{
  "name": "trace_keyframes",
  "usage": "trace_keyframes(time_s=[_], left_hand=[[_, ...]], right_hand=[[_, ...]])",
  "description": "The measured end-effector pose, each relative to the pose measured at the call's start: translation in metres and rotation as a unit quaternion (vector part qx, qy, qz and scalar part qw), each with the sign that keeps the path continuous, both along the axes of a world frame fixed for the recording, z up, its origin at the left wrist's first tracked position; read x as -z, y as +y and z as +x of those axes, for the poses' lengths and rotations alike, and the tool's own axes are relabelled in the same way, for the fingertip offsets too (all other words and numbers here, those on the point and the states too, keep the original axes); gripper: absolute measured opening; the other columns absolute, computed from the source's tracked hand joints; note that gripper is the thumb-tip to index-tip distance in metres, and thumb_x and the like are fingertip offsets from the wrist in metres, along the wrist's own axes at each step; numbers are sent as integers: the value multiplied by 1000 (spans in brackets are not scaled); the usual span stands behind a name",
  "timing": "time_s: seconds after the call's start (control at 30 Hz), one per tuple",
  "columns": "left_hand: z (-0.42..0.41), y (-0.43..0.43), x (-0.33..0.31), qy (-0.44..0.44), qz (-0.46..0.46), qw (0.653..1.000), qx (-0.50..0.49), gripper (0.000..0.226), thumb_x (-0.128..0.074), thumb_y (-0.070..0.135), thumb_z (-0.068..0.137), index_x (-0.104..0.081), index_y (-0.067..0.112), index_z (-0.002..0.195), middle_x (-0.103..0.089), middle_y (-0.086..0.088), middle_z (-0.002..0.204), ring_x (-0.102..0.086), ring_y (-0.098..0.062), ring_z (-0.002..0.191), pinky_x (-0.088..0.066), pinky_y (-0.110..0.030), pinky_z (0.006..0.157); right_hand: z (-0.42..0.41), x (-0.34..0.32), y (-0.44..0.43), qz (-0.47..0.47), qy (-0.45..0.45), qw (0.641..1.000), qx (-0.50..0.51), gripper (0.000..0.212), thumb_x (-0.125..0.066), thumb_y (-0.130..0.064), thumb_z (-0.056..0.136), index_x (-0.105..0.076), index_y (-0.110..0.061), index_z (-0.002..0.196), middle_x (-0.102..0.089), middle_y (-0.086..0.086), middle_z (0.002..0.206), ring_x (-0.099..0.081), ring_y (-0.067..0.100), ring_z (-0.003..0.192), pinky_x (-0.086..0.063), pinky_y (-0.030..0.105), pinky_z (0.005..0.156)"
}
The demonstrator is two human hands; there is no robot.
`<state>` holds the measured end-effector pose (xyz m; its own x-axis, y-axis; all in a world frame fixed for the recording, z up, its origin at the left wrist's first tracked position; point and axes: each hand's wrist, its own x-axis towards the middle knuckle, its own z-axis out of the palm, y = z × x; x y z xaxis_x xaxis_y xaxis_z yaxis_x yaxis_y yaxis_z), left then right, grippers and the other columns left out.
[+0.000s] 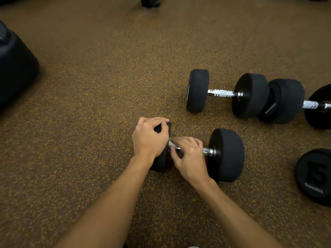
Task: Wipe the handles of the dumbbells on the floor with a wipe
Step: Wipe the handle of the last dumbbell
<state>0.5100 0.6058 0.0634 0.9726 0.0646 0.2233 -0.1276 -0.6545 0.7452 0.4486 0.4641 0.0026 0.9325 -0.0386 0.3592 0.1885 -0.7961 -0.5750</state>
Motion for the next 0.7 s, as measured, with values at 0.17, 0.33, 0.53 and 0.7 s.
trace_keyframes(time_s=[0.17, 0.33, 0.53, 0.7], left_hand=[[2, 1, 2, -2, -21, 1000, 3, 29, -56, 39, 94, -84, 37, 102, -75, 29, 105, -55, -4, 111, -53, -34, 100], [2, 2, 3, -1, -25, 1000, -1, 26, -58, 35, 95, -84, 36, 101, -76, 27, 106, -53, -5, 110, -51, -33, 100], [0, 1, 4, 4, -23, 1000, 1, 23, -61, 34, 97, -83, 37, 103, -74, 29, 107, -52, -4, 111, -51, -32, 97], [0, 3, 7, -5, -32, 999, 1, 26, -58, 35, 96, -83, 36, 102, -75, 28, 107, -53, -6, 111, -51, -34, 100]], right_hand=[[-11, -3, -22, -13, -20, 999, 32, 24, -75, -28, 93, -78, -22, 115, -75, -14, 115, -62, 10, 110, -33, 30, 103], [-1, -10, 1, -31, 29, 999, -1, 26, -67, -34, 101, -77, -24, 122, -75, -14, 121, -60, 8, 114, -33, 31, 101], [-9, -11, -17, -32, 19, 998, 42, 22, -71, -36, 98, -78, -28, 117, -76, -17, 115, -59, 7, 109, -31, 34, 99], [10, -29, 2, -56, 125, 991, 5, 25, -55, -35, 106, -77, -27, 117, -76, -8, 111, -61, 18, 111, -33, 42, 99]])
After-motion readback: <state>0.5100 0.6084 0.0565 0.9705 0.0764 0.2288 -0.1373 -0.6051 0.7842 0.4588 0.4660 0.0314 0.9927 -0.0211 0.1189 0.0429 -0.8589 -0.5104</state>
